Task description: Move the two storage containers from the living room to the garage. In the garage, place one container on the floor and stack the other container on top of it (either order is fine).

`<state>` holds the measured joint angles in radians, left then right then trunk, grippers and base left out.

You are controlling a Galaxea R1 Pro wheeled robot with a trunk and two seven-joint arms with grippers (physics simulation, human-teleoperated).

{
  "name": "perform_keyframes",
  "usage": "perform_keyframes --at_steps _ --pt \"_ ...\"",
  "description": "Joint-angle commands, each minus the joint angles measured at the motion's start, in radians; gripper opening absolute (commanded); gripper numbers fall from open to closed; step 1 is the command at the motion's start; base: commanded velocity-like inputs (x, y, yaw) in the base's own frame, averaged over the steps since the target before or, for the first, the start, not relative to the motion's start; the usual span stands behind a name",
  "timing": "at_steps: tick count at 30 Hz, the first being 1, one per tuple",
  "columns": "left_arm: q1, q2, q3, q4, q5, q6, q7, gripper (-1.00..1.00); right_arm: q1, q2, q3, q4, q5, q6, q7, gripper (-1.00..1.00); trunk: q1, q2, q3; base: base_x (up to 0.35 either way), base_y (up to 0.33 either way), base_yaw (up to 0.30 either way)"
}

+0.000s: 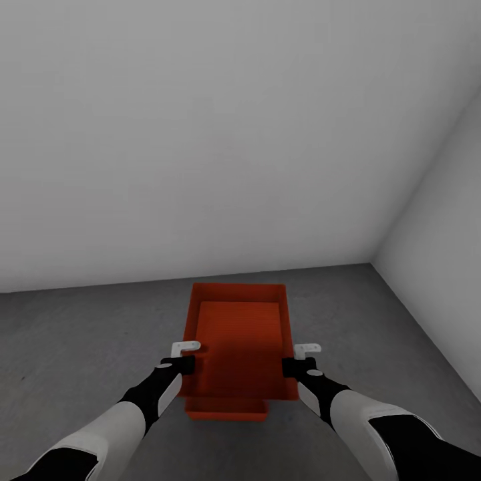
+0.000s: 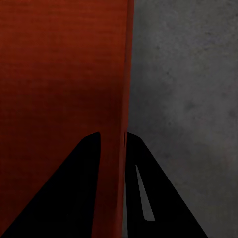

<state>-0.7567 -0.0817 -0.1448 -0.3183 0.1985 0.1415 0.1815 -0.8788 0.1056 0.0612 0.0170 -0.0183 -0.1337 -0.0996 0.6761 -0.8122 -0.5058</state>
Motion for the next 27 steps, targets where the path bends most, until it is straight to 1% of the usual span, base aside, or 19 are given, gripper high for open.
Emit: perform_keyframes --at_steps 1,27 --pt "-0.001 0.002 0.008 -0.011 0.004 -0.051 0.012 -1.00 0.000 -0.012 -0.013 0.004 -0.001 -0.003 0.000 -1.00 0.000 -0.001 -0.002 0.002 0.002 0.000" --pt "-0.001 0.002 0.008 -0.011 0.004 -0.051 0.012 -1.00 0.000 -0.012 -0.014 0.004 -0.002 -0.003 0.000 -1.00 0.000 -0.001 -0.041 0.000 0.000 0.000"
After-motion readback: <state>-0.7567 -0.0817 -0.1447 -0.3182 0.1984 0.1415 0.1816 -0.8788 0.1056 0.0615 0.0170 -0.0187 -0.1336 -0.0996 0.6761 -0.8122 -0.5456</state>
